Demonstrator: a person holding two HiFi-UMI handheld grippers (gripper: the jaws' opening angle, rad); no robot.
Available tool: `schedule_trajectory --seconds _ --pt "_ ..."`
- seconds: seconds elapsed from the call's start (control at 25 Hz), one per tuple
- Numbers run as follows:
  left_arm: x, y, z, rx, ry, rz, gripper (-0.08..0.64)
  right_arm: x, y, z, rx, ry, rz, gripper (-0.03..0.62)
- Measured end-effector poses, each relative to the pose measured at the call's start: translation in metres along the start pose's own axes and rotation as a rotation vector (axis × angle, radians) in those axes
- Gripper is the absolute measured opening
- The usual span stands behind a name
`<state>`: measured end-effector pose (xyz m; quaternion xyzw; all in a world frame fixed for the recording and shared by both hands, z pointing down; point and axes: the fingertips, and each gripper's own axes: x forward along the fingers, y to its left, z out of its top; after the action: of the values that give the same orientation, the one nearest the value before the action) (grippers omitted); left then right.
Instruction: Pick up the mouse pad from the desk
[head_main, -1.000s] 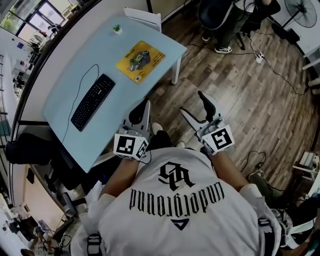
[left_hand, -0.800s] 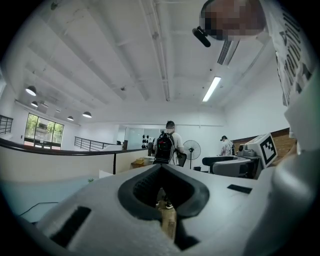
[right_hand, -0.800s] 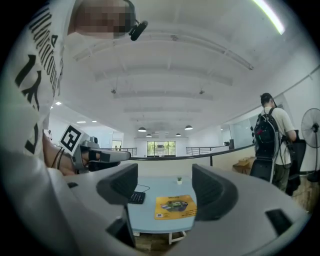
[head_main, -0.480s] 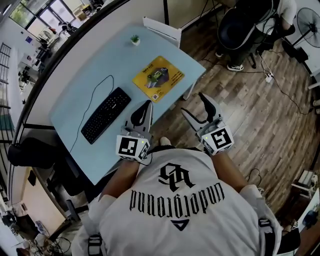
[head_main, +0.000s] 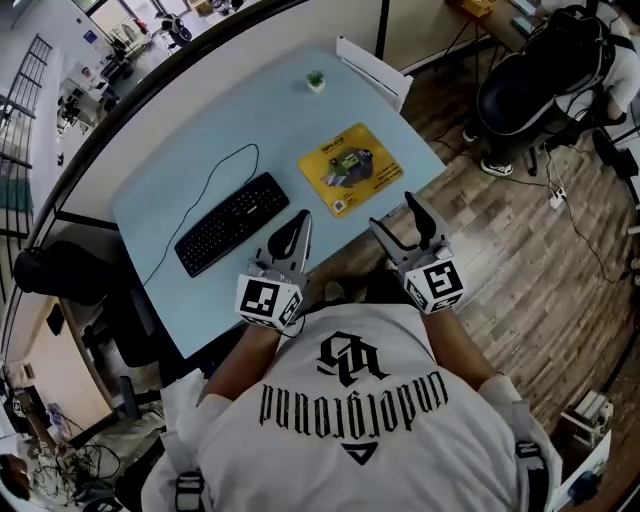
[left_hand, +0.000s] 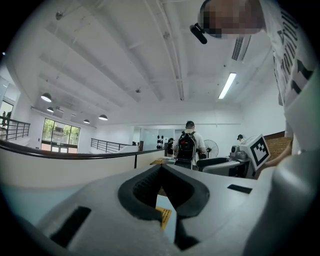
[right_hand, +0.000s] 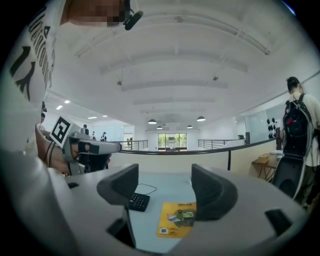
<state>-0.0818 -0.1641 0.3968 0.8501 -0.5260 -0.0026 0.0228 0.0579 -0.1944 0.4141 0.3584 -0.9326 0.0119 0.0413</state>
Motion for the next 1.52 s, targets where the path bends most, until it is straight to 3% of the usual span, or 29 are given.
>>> schedule_trajectory --seconds 0.32,0.88,1.04,1.16,1.52 --pt "0.01 0.029 -0.01 -0.002 0.009 0.135 0.008 0.046 -0.023 -0.011 -0.002 0.025 0.116 0.321" --pt "0.101 0.038 -0.026 -0.031 0.047 0.352 0.007 0.114 -0.134 -0.033 0.017 0.101 0.276 0.322" --pt "0.126 0.029 -0.028 -0.003 0.047 0.393 0.006 0.122 -0.155 -0.043 0.015 0.13 0.34 0.327" --pt "0.138 0.026 -0.03 -0.033 0.043 0.425 0.008 0.127 -0.171 -0.052 0.014 0.153 0.369 0.328" --pt "0.155 0.037 -0.05 -0.083 0.062 0.458 0.006 0.148 -0.192 -0.071 0.021 0.198 0.387 0.331"
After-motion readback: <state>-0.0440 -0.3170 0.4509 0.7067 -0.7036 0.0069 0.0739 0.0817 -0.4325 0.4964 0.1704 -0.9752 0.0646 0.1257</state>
